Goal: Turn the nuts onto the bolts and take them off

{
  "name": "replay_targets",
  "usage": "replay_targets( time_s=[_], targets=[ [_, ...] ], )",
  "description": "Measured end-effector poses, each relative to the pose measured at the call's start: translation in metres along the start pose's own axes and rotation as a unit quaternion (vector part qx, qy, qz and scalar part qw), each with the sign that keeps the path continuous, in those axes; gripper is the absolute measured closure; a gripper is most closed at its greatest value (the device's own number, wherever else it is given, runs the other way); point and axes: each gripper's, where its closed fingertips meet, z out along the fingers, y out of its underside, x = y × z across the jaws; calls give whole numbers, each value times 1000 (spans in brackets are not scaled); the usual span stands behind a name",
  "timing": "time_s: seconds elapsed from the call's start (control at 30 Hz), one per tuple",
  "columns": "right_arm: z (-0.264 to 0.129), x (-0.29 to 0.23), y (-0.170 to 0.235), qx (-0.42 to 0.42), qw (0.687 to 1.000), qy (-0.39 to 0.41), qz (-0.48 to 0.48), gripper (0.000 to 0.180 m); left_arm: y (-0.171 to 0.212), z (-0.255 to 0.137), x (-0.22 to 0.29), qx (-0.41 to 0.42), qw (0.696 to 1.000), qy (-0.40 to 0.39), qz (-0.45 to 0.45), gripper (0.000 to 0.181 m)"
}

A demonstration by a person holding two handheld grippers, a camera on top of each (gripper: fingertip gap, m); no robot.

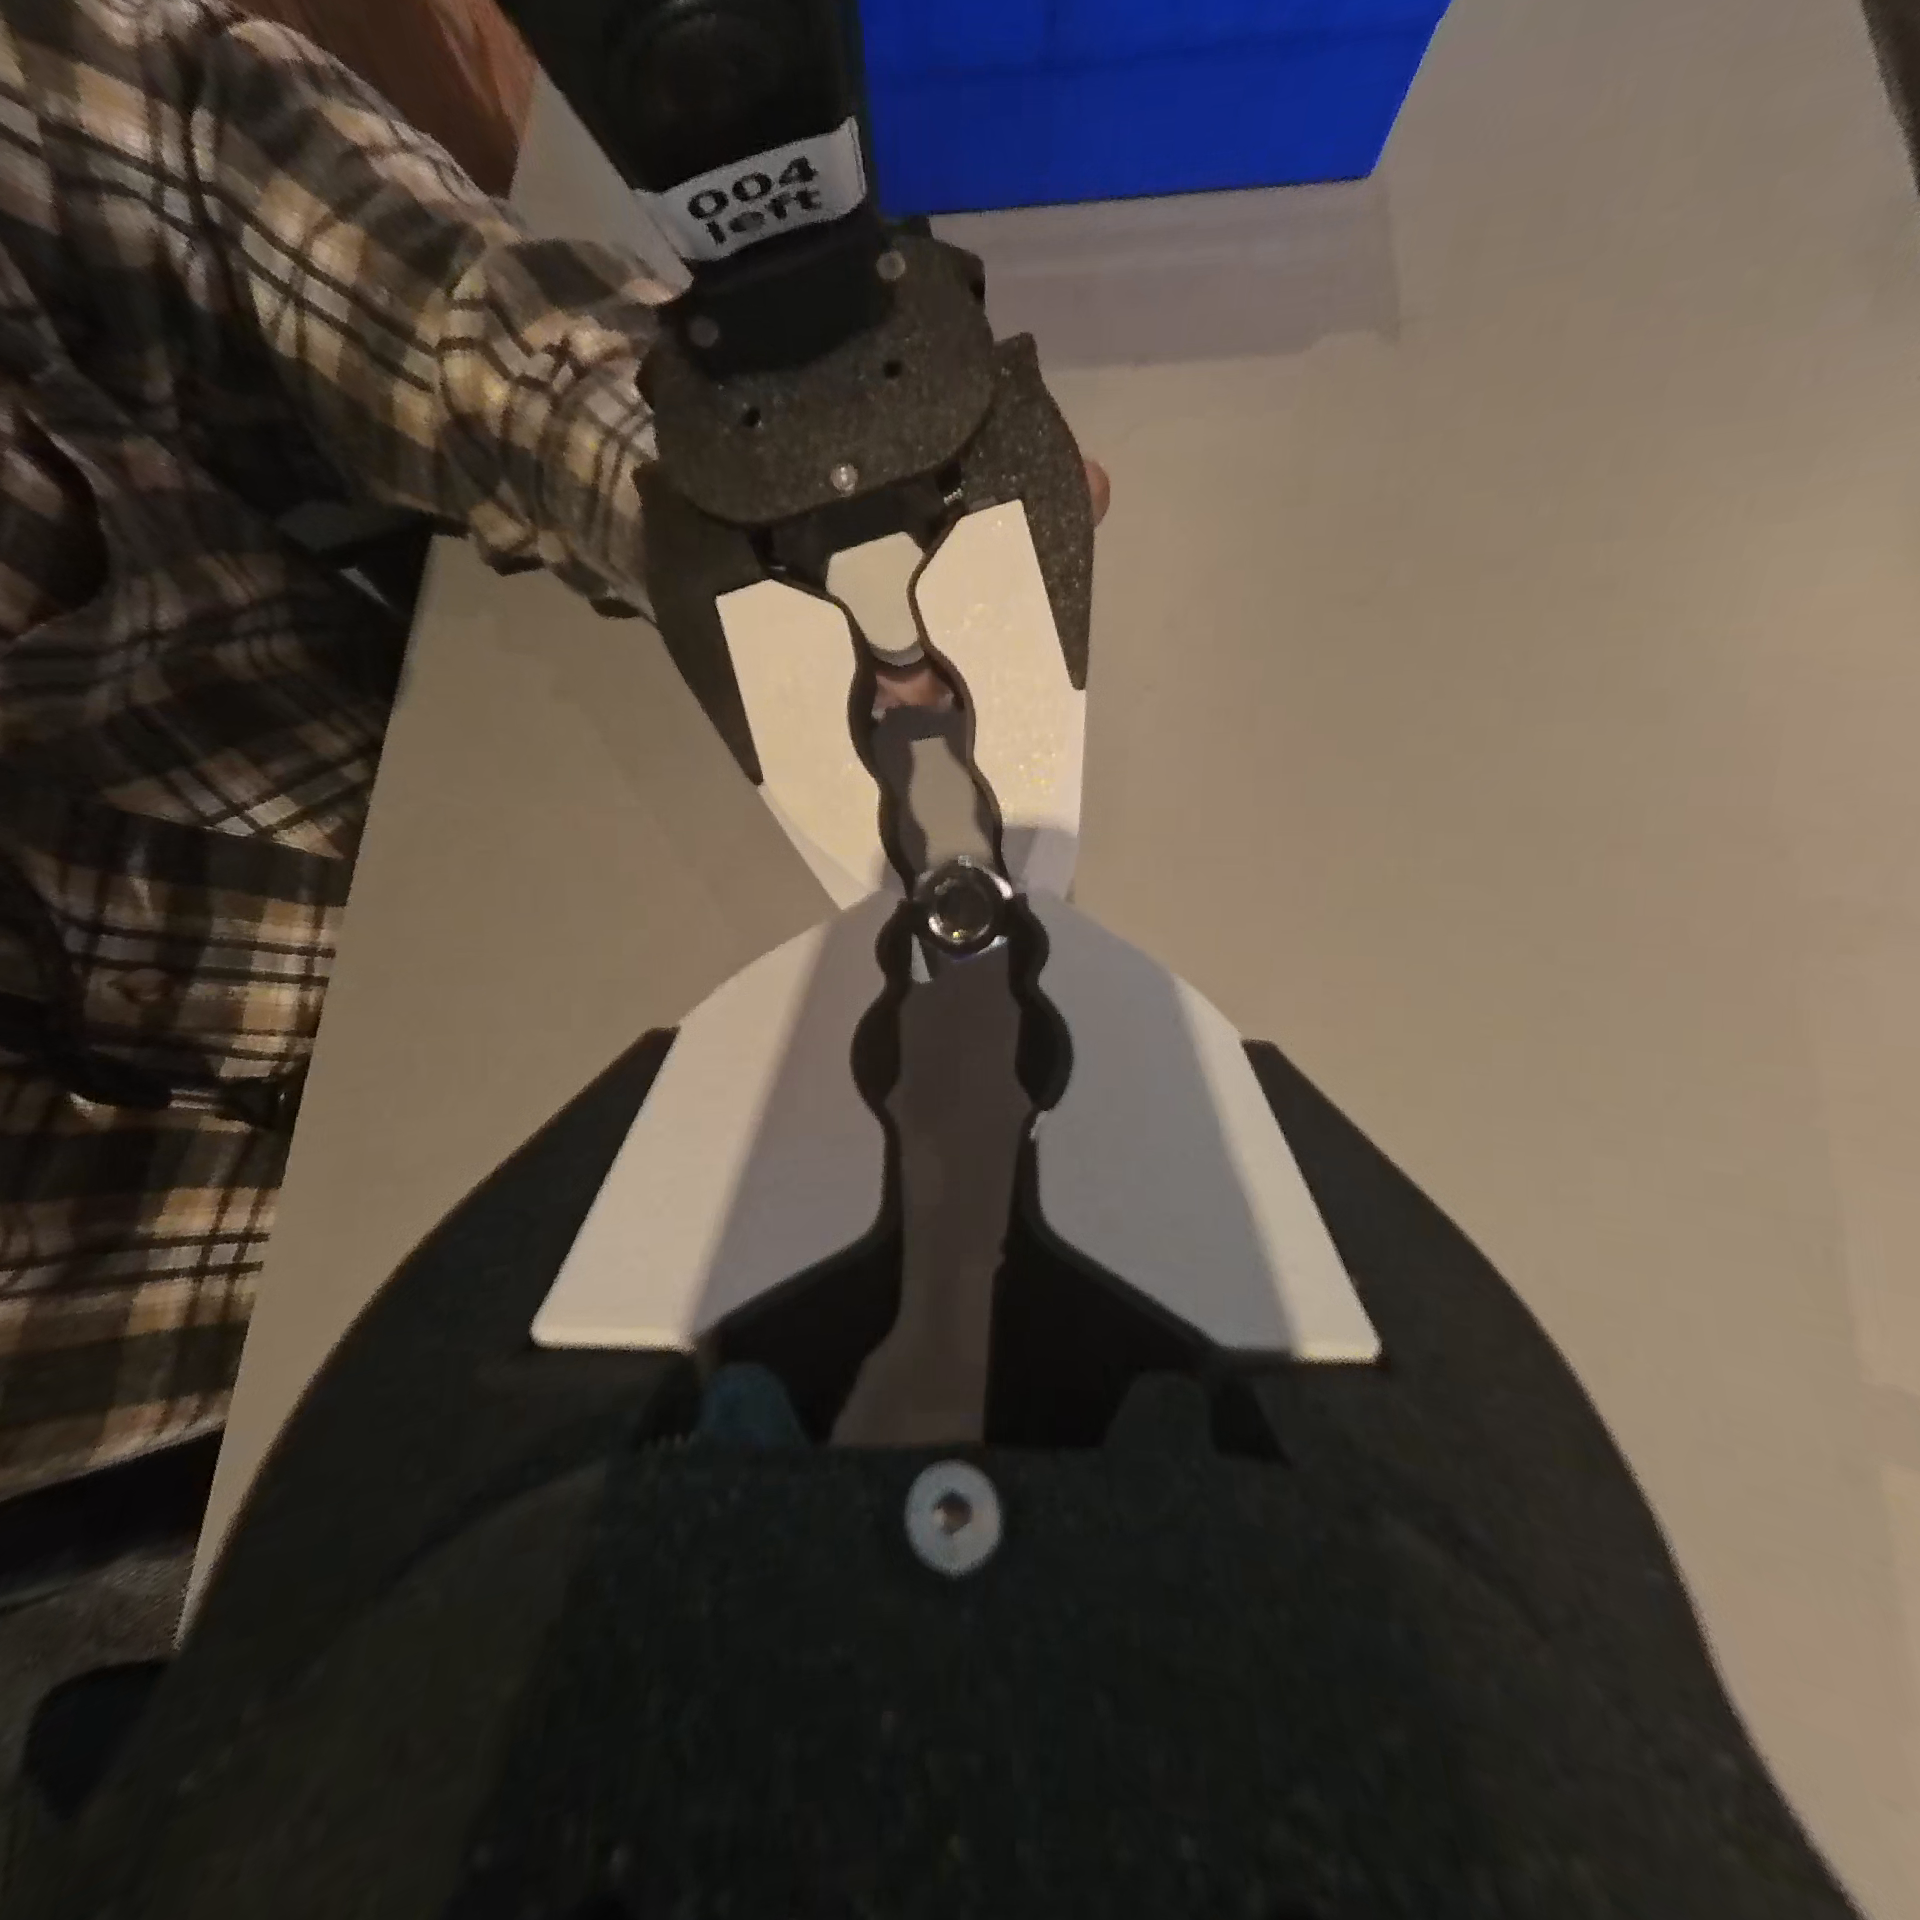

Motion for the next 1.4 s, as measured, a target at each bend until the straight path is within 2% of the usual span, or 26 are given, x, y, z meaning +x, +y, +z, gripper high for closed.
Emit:
replay_targets(
  time_s=[0.63, 1.2, 1.4],
  targets=[
    [-4, -5, 0, -20, 1000, 3, -6, 163, -3, 2, 5, 10, 1000, 4, 7, 162],
    [-7, -6, -8, 11, 1000, -8, -12, 161, -9, 0, 5, 31, 999, 13, -9, 161],
    [-7, -7, -12, 29, 999, -14, -19, 180, -9, 0, 5, 34, 999, 13, -10, 161]
  ],
)
